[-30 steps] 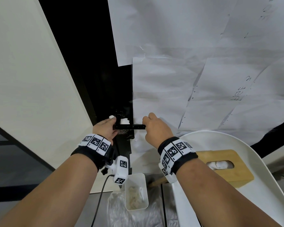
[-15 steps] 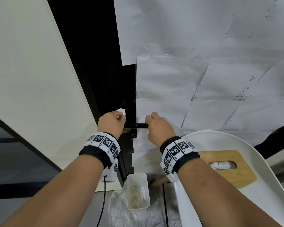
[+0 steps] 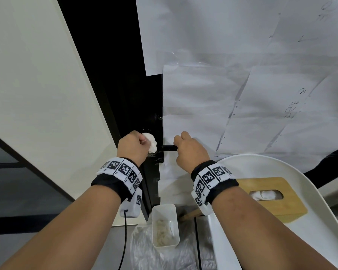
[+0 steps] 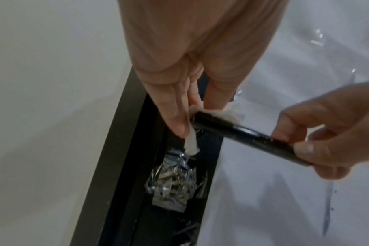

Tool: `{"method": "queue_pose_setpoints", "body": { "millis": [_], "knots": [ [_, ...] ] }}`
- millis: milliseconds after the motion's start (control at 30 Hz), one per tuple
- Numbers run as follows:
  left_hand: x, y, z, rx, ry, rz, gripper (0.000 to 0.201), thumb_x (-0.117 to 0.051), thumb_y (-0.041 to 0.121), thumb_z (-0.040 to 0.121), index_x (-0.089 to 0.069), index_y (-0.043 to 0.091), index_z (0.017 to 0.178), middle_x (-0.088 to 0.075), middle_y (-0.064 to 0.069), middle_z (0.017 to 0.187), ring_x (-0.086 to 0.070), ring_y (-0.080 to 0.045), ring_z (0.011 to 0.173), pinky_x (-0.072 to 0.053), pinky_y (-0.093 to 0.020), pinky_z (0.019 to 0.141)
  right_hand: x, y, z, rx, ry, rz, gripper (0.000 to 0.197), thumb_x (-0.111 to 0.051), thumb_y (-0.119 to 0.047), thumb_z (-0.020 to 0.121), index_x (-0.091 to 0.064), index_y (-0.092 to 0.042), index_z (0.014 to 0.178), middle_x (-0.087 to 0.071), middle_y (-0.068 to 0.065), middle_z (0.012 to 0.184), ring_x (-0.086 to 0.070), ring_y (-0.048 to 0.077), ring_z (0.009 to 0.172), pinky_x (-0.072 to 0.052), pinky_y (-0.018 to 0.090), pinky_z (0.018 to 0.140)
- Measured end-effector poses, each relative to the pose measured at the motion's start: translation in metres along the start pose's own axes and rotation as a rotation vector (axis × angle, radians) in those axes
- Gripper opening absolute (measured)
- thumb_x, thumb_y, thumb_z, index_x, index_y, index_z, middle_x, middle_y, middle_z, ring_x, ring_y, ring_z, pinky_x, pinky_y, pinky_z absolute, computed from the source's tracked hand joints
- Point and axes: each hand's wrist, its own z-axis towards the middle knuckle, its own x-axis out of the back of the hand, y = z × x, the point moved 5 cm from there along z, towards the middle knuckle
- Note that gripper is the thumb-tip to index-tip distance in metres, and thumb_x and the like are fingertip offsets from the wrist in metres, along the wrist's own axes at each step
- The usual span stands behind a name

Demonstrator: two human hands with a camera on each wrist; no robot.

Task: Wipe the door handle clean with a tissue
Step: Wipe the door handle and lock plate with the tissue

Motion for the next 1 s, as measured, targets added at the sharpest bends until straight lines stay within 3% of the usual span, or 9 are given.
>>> {"method": "queue_pose_setpoints", "body": {
  "millis": [167,300,400,533,667,767,833,933,1000],
  "knots": [
    [-0.005,0.000,0.006,0.055,0.053,-0.052,0.012,-0.063,0.021,0.085,-0.063,0.009,0.086,-0.067,-0.003,0.077,-0.060,-0.018,0.072,-0.042,-0.024,0.062,0.001,-0.001,0.000,-0.003,-0.003,-0.008,0.028,-0.044,0.007,0.075,-0.050,-0.007,0.098,-0.045,0.012,0.105,-0.043,0.027,0.069,-0.036,0.035,0.057],
    [0.001,0.002,0.004,0.014,0.030,-0.015,0.013,-0.061,0.021,0.088,-0.066,0.009,0.087,-0.062,0.001,0.076,-0.056,-0.016,0.072,-0.040,-0.024,0.064,0.001,-0.001,-0.001,-0.004,-0.003,-0.007,0.028,-0.044,0.008,0.075,-0.050,-0.007,0.098,-0.046,0.012,0.104,-0.042,0.027,0.069,-0.034,0.035,0.057],
    [0.009,0.000,0.001,-0.035,-0.057,0.040,0.011,-0.063,0.020,0.086,-0.069,0.014,0.079,-0.063,0.005,0.075,-0.059,-0.014,0.072,-0.043,-0.024,0.066,0.001,-0.001,-0.001,-0.004,-0.004,-0.005,0.027,-0.044,0.008,0.075,-0.050,-0.007,0.097,-0.046,0.012,0.104,-0.042,0.027,0.070,-0.034,0.034,0.058],
    [0.021,-0.010,-0.003,-0.002,-0.255,0.051,0.015,-0.072,0.018,0.078,-0.064,0.028,0.069,-0.067,0.005,0.075,-0.065,-0.015,0.074,-0.052,-0.024,0.070,0.005,-0.003,-0.003,-0.011,0.002,-0.049,0.024,-0.044,0.006,0.077,-0.051,-0.007,0.095,-0.046,0.010,0.100,-0.042,0.026,0.068,-0.033,0.034,0.055],
    [0.034,-0.008,-0.007,-0.045,-0.140,0.024,0.021,-0.075,0.016,0.074,-0.057,0.022,0.083,-0.065,0.003,0.076,-0.060,-0.011,0.067,-0.039,-0.017,0.054,0.004,-0.007,-0.003,-0.021,0.053,-0.073,0.020,-0.046,-0.002,0.082,-0.056,-0.007,0.098,-0.049,0.006,0.098,-0.048,0.026,0.072,-0.037,0.033,0.057],
    [0.033,-0.005,-0.009,-0.059,-0.071,-0.003,0.027,-0.078,0.020,0.073,-0.056,0.019,0.089,-0.063,0.005,0.078,-0.054,-0.002,0.068,-0.034,-0.013,0.054,0.004,-0.015,-0.003,0.027,0.146,0.123,0.028,-0.046,-0.016,0.092,-0.056,-0.014,0.118,-0.054,0.004,0.112,-0.058,0.027,0.089,-0.049,0.037,0.067],
    [0.029,0.000,-0.011,-0.072,-0.079,-0.080,0.027,-0.080,0.018,0.071,-0.058,0.018,0.088,-0.064,0.006,0.080,-0.057,-0.003,0.070,-0.039,-0.013,0.058,0.005,-0.023,-0.002,0.066,0.192,0.292,0.027,-0.049,-0.023,0.093,-0.053,-0.019,0.119,-0.056,0.001,0.115,-0.059,0.022,0.094,-0.052,0.039,0.075],
    [0.022,0.006,-0.014,-0.024,-0.209,-0.362,0.033,-0.077,0.002,0.071,-0.058,0.018,0.092,-0.069,-0.002,0.086,-0.068,-0.016,0.080,-0.057,-0.028,0.071,0.004,-0.034,0.000,0.066,0.151,0.509,0.022,-0.056,-0.022,0.088,-0.046,-0.022,0.107,-0.056,-0.002,0.107,-0.056,0.018,0.092,-0.051,0.038,0.078],
    [0.017,0.006,-0.014,0.054,-0.304,-0.545,0.037,-0.071,-0.005,0.074,-0.058,0.017,0.100,-0.071,-0.009,0.093,-0.071,-0.023,0.085,-0.060,-0.039,0.078,0.003,-0.037,0.001,0.063,0.160,0.561,0.023,-0.056,-0.014,0.086,-0.044,-0.021,0.104,-0.055,0.000,0.102,-0.054,0.018,0.089,-0.051,0.039,0.076]
  ]
}}
